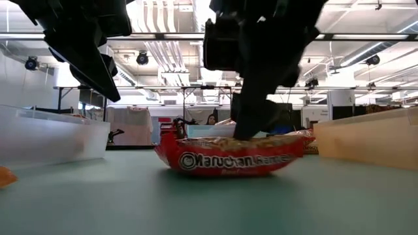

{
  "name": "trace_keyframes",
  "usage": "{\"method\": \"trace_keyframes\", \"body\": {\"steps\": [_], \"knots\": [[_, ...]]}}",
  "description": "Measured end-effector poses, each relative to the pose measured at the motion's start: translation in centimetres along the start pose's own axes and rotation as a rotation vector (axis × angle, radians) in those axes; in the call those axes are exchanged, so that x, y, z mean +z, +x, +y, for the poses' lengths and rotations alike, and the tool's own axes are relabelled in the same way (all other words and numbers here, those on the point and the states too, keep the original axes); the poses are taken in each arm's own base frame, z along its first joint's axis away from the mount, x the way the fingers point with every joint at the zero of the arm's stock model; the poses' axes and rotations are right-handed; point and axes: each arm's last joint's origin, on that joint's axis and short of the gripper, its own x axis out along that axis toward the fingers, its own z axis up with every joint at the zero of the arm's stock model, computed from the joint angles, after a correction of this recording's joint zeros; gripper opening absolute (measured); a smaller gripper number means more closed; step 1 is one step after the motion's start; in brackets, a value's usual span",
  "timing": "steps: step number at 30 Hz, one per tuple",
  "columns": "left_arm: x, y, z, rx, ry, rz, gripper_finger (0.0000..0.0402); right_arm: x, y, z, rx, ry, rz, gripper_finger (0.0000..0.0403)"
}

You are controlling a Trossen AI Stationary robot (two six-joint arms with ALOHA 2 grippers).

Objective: Sort Maruchan noodles
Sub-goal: Put the red noodle pack into the white transparent bin

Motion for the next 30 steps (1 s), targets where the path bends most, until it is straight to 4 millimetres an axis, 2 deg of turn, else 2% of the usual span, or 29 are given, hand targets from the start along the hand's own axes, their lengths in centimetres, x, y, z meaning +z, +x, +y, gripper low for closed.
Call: {"method": "trace_keyframes", "body": {"steps": [7,12,17,24,30], "knots": [[-0.1,0.8,0.2,0.105,-0.018,-0.034,0.0194,1.6,-3.2,-2.8,-0.08,0.003,-0.013,0.0231],[-0.4,2.3,0.0,0.137,-0.136,-0.022,0.0194,2.1,-4.1,-2.8,-0.085,-0.018,-0.016,0.0231],[-0.7,4.5,-0.9,0.107,-0.138,-0.032,0.0194,1.0,-3.2,-2.0,-0.097,-0.029,0.019,0.0231],[0.3,3.3,-0.2,0.117,-0.118,-0.087,0.0194,-0.5,-1.7,0.0,-0.311,-0.069,0.0,0.0231],[0.6,3.3,0.5,0.155,-0.115,-0.103,0.0194,-1.1,-1.2,0.9,-0.503,-0.018,-0.091,0.0231]]}}
